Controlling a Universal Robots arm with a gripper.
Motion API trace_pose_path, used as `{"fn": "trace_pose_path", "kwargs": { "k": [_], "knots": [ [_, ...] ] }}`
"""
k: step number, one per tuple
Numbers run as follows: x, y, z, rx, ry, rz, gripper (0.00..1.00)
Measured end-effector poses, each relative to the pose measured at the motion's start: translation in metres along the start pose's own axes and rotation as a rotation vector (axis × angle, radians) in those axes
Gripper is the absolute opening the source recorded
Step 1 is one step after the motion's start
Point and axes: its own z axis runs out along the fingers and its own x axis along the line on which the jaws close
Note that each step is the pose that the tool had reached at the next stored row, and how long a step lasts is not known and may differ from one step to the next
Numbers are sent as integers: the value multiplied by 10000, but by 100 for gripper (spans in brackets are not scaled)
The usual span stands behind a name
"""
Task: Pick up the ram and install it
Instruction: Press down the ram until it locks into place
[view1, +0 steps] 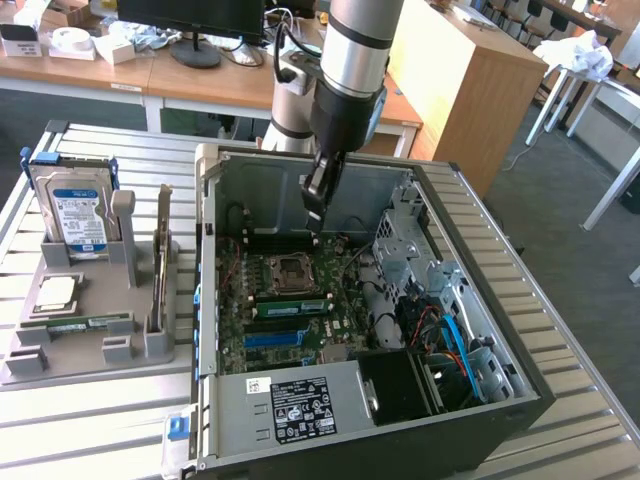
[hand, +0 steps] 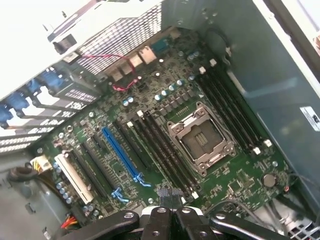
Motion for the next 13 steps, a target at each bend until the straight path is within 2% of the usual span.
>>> {"fn": "trace_pose_path", "kwargs": {
  "k": [13],
  "knots": [
    [-2, 1, 18, -8, -41, 1866, 10]
  ]
}}
